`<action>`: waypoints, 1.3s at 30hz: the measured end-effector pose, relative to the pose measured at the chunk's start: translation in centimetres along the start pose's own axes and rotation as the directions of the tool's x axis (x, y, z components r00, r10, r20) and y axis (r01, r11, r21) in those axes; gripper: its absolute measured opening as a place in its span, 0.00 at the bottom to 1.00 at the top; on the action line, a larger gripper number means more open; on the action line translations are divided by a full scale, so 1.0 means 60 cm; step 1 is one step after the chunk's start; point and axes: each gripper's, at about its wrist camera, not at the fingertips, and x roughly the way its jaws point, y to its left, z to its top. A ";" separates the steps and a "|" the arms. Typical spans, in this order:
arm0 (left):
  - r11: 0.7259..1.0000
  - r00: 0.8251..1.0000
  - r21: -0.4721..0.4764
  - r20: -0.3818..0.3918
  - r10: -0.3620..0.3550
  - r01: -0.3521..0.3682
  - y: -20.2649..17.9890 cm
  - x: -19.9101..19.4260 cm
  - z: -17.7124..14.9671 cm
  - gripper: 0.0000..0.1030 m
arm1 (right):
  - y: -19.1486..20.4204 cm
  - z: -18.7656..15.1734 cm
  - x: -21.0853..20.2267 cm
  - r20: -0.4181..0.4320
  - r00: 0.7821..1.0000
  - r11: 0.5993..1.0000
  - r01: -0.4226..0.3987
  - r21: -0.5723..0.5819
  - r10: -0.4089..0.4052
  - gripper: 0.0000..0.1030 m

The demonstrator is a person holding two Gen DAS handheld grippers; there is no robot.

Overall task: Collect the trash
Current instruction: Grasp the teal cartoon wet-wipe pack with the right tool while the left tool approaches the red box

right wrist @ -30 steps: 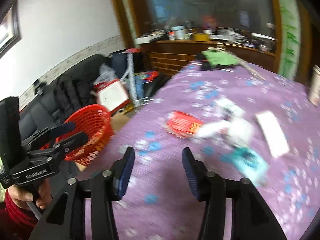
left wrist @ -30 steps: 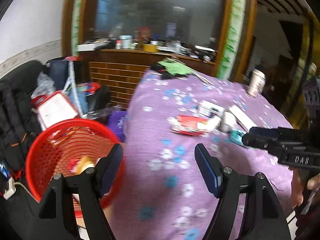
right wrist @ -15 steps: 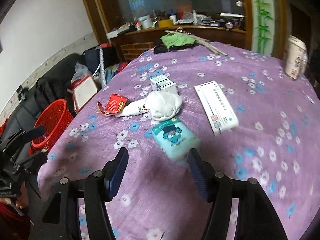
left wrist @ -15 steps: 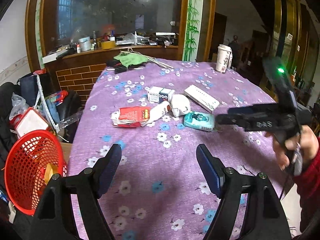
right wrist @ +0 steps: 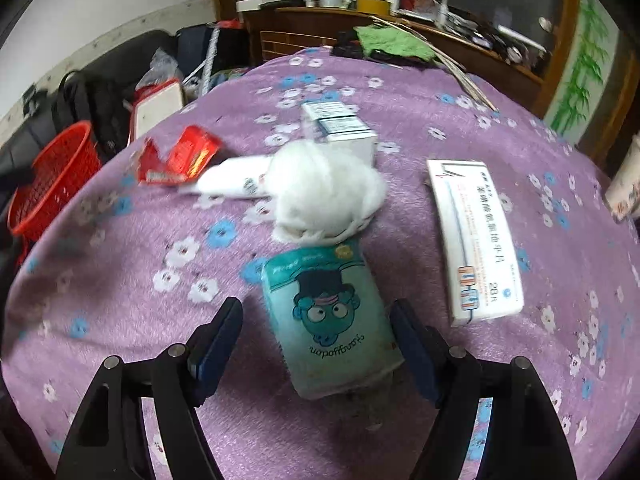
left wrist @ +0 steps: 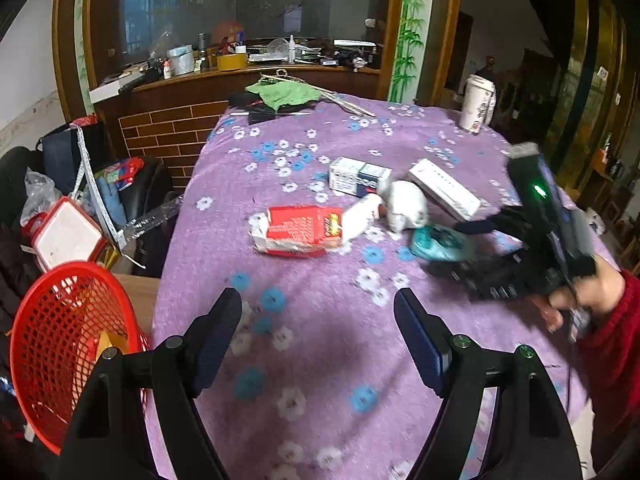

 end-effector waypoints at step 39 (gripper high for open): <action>0.999 0.992 -0.021 0.121 -0.029 0.032 -0.051 0.050 0.011 0.03 | -0.002 -0.028 -0.072 0.254 0.960 0.988 -0.141 0.065 0.120 0.42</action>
